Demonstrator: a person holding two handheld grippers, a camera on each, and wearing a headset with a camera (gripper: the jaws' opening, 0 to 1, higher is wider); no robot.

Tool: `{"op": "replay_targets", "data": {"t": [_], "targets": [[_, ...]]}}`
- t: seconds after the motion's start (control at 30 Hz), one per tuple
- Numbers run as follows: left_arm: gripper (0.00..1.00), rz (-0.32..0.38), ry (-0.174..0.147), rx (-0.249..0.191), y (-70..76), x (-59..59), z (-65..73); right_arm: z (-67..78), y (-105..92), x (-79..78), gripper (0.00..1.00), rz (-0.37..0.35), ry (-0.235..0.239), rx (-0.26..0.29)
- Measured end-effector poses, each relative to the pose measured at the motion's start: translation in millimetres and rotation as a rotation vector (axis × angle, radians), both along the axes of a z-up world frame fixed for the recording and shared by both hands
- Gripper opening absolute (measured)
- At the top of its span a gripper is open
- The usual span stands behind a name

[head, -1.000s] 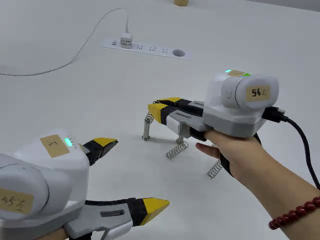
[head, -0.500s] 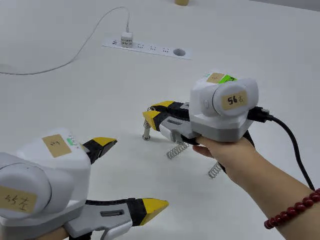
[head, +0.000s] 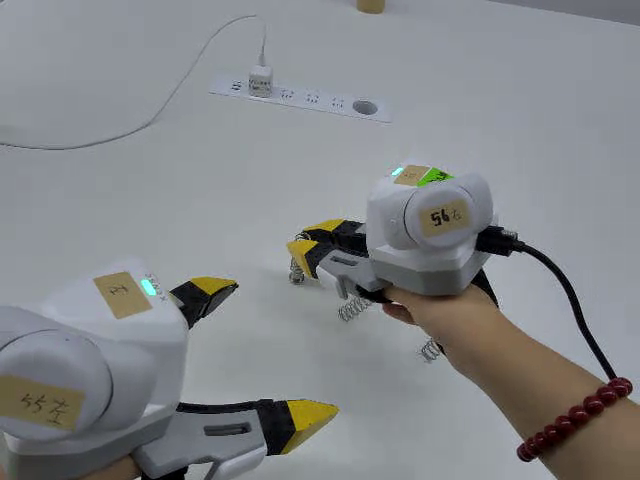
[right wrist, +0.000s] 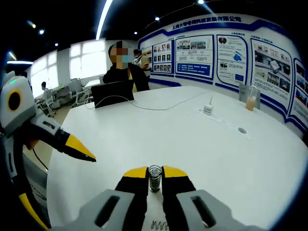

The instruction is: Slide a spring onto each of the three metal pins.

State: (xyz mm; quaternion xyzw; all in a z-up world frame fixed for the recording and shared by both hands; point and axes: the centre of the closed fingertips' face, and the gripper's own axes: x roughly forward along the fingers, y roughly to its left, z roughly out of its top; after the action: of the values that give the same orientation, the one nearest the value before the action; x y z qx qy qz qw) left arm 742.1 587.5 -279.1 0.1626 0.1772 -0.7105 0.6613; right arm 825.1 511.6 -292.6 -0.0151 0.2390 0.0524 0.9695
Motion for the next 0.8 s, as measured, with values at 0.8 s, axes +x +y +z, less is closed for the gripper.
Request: {"op": "replay_targets", "data": {"t": [0.8], "targets": [[0.80,0.008,-0.007,0.000,1.2,2.3,1.3,-10.8,3.4,-1.0,0.12,0.007,0.031,-0.029]]}}
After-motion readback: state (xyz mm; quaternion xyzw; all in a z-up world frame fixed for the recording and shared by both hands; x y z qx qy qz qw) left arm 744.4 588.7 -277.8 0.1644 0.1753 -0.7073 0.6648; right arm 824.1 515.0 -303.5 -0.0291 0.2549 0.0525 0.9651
